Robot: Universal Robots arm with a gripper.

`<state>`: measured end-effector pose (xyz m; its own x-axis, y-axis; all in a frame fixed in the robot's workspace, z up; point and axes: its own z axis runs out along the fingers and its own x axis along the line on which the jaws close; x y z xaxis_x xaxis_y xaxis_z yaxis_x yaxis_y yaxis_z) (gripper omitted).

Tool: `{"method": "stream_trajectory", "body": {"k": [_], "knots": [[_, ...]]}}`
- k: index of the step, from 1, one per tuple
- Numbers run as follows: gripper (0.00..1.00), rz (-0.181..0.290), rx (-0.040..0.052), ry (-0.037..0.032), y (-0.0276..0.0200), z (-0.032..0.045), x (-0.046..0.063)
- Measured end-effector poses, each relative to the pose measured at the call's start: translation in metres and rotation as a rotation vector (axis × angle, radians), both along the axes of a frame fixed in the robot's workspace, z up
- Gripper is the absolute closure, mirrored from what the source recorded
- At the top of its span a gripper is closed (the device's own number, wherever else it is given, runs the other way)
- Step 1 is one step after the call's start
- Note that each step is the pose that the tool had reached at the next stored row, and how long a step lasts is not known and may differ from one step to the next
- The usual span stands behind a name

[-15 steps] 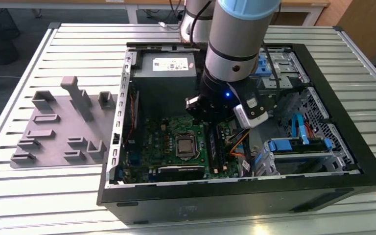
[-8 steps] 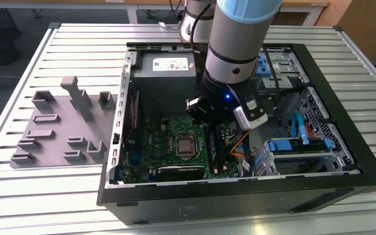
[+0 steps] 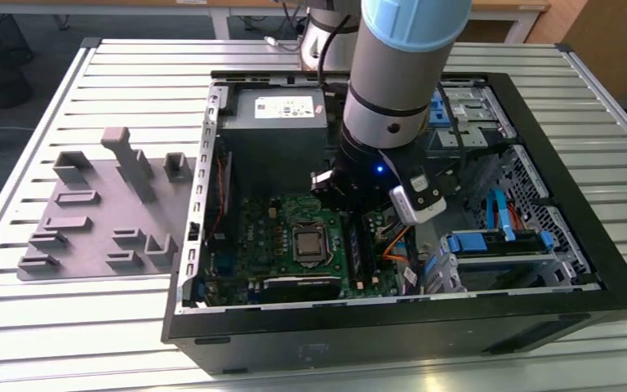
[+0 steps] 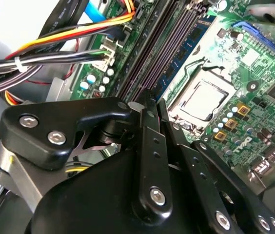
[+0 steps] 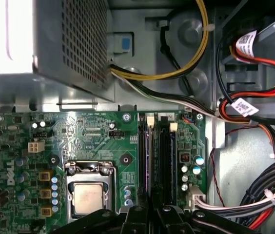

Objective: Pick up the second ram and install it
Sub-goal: 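Insert the second ram into the second slot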

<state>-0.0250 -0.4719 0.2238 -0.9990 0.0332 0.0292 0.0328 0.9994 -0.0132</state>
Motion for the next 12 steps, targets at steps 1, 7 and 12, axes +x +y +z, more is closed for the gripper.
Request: {"method": "stream_trajectory", "body": {"k": [1, 7, 12], "knots": [[0.86, 0.0, 0.0, 0.0, -0.0005, -0.0008, 0.0], [0.86, -0.001, 0.002, 0.0001, -0.0043, -0.0037, 0.0], [0.86, -0.001, 0.0026, 0.0001, -0.0047, -0.0065, 0.0003]]}}
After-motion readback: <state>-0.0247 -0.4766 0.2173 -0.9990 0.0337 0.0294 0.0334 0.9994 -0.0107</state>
